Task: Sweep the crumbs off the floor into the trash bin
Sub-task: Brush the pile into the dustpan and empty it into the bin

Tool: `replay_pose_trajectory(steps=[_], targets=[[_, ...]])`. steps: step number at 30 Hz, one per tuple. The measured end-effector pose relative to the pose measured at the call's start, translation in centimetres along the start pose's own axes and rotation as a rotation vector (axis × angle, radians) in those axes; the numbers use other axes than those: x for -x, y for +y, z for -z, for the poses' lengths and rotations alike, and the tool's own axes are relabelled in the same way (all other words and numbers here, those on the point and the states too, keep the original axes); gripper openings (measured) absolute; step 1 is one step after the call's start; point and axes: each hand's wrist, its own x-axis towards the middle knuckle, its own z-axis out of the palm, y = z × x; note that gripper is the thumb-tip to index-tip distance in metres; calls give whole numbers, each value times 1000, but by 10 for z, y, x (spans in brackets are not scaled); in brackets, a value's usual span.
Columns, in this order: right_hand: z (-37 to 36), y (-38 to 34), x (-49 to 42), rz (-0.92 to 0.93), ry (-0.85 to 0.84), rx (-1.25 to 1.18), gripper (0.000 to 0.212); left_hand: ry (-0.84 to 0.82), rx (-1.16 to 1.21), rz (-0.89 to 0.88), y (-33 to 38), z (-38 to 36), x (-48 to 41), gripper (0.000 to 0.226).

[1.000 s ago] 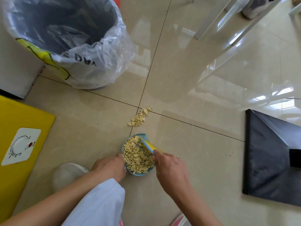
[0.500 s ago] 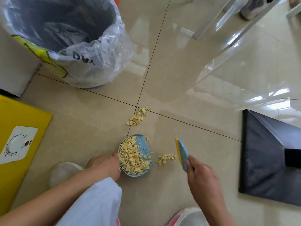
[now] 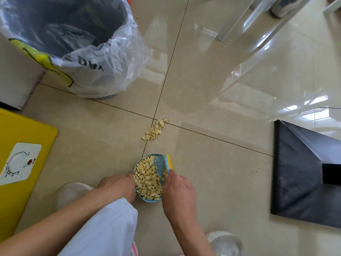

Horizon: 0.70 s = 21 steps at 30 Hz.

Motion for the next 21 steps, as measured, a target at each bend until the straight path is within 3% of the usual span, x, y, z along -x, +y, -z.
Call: replay_pose_trajectory(steps=[11,17,21], targets=[[25,8,26,303,-38,-43,15,113,122,-44,-20,-31,-7,40],[68,30,-2,166,160,-61,19,97,195,-10,-31,-35,-7,44],[71,55,-30,-66,104,93,23,62,149,10,-28,-33,-7,43]])
